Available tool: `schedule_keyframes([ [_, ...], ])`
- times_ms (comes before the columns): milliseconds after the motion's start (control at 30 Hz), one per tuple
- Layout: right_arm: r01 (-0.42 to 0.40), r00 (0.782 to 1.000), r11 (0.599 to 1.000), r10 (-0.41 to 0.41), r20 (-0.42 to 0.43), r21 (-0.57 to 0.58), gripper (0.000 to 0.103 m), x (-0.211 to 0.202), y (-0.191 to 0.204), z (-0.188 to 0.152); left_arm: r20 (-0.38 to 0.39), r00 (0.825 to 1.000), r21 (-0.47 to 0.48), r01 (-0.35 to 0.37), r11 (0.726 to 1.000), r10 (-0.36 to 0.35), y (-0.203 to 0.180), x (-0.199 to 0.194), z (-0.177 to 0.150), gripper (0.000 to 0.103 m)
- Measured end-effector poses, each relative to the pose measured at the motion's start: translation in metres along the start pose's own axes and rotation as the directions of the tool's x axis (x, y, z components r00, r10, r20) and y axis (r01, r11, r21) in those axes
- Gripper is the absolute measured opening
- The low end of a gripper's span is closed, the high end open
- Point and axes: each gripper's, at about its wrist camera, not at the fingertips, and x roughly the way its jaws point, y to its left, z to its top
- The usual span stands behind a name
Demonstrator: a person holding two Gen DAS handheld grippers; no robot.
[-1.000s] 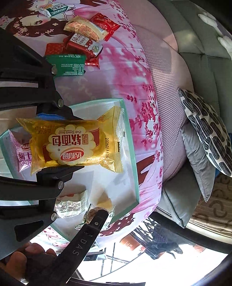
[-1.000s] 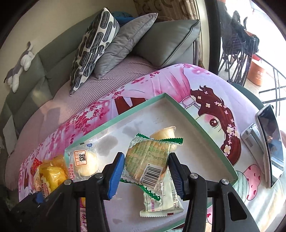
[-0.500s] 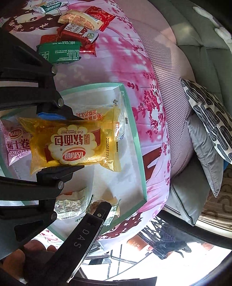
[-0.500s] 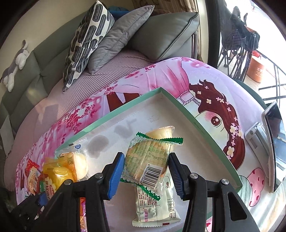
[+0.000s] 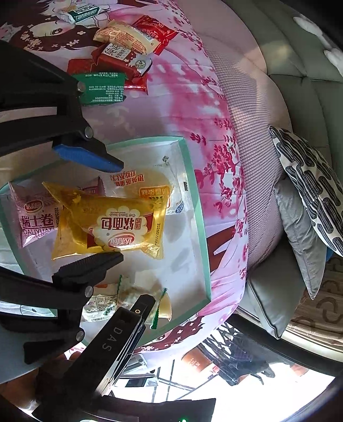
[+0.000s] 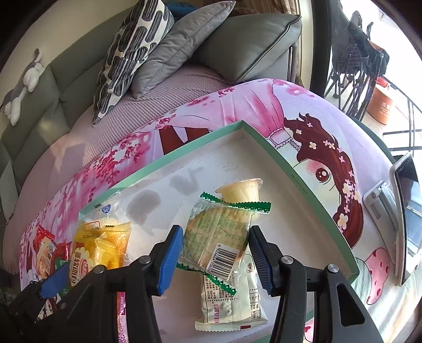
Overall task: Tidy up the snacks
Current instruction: 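Carry both packs over the tray and open both grippers to drop them, then move both tools back to the green corn snack pack and green biscuit pack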
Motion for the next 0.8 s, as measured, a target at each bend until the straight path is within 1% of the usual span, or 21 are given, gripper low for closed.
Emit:
schedule_keyframes([
  [67, 0.004, 1.000, 1.000, -0.004, 0.001, -0.015, 0.065, -0.002, 0.002, 0.000, 0.001, 1.000, -0.019, -0.010, 1.000, 0.010, 0.005, -0.004, 0.001, 0.063],
  [133, 0.007, 1.000, 1.000, -0.006, 0.004, -0.027, 0.070, -0.004, 0.004, 0.000, 0.006, 1.000, -0.041, -0.018, 0.999, 0.019, 0.011, -0.007, 0.001, 0.066],
  [200, 0.007, 1.000, 0.999, -0.007, 0.004, -0.037, 0.074, -0.005, 0.006, -0.001, 0.014, 0.999, -0.067, -0.032, 0.997, 0.033, 0.019, -0.011, 0.001, 0.077],
  [333, 0.010, 1.000, 0.998, -0.009, 0.003, -0.057, 0.082, -0.008, 0.011, -0.003, 0.034, 0.998, -0.132, -0.042, 0.990, 0.047, 0.039, -0.019, 0.001, 0.079],
  [467, -0.002, 1.000, 0.996, 0.003, 0.016, -0.085, 0.083, -0.015, 0.019, -0.004, 0.061, 0.992, -0.209, -0.098, 0.973, 0.113, 0.065, -0.028, 0.000, 0.082],
  [600, -0.006, 1.000, 0.995, 0.009, 0.029, -0.100, 0.084, -0.021, 0.026, -0.006, 0.077, 0.989, -0.289, -0.102, 0.952, 0.129, 0.091, -0.036, -0.003, 0.082],
  [733, -0.014, 0.999, 0.993, 0.017, 0.027, -0.115, 0.084, -0.022, 0.031, -0.008, 0.072, 0.983, -0.344, -0.132, 0.930, 0.166, 0.111, -0.037, -0.007, 0.083],
  [767, -0.015, 1.000, 0.993, 0.018, 0.024, -0.120, 0.084, -0.021, 0.032, -0.009, 0.069, 0.983, -0.356, -0.138, 0.924, 0.173, 0.115, -0.037, -0.008, 0.085],
  [800, -0.016, 1.000, 0.992, 0.019, 0.022, -0.124, 0.084, -0.020, 0.034, -0.010, 0.067, 0.982, -0.367, -0.143, 0.919, 0.179, 0.119, -0.036, -0.010, 0.091],
])
